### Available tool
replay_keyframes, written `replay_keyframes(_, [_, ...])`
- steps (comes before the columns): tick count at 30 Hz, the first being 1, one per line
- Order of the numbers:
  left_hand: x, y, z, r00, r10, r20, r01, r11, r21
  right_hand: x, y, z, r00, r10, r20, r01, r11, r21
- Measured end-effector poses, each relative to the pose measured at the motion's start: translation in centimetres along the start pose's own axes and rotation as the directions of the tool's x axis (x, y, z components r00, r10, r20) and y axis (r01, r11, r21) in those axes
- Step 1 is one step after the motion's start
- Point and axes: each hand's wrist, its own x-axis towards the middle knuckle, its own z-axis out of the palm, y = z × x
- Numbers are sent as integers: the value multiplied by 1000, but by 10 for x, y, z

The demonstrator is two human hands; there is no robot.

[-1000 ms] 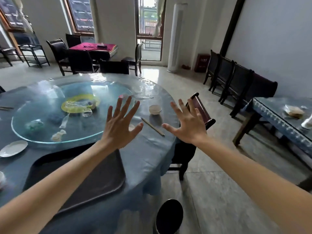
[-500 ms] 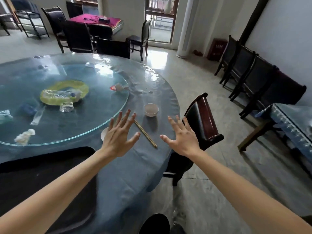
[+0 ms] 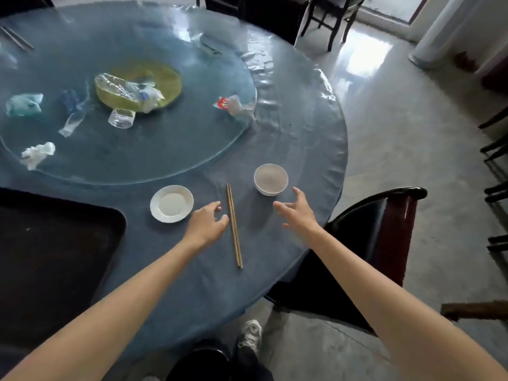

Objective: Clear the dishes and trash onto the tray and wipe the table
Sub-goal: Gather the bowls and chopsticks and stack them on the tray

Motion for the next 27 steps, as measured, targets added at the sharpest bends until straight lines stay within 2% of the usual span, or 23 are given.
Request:
replay_keyframes(2, [16,0,17,996,-81,-45,80,997,-8,32,1,-1,997,69,43,-74,987,139])
replay_keyframes(5, [34,1,41,977,-205,-63,203,978,-40,73,2,1,992,122,45,-128,967,219])
replay_keyframes(8, [49,3,64,940,-333,-79,332,943,-22,105,3,6,983,178,36,-181,953,243])
replay_keyframes(12, [59,9,86,898,-426,-113,437,893,107,130,10,12,976,216,-11,-207,948,241])
replay_keyframes(18, [59,10,102,881,-440,-173,470,853,227,138,18,11,970,244,0,-225,892,391])
replay_keyframes(27, [45,-10,95,880,-454,-139,475,848,234,132,26,13,963,266,-45,-225,882,413])
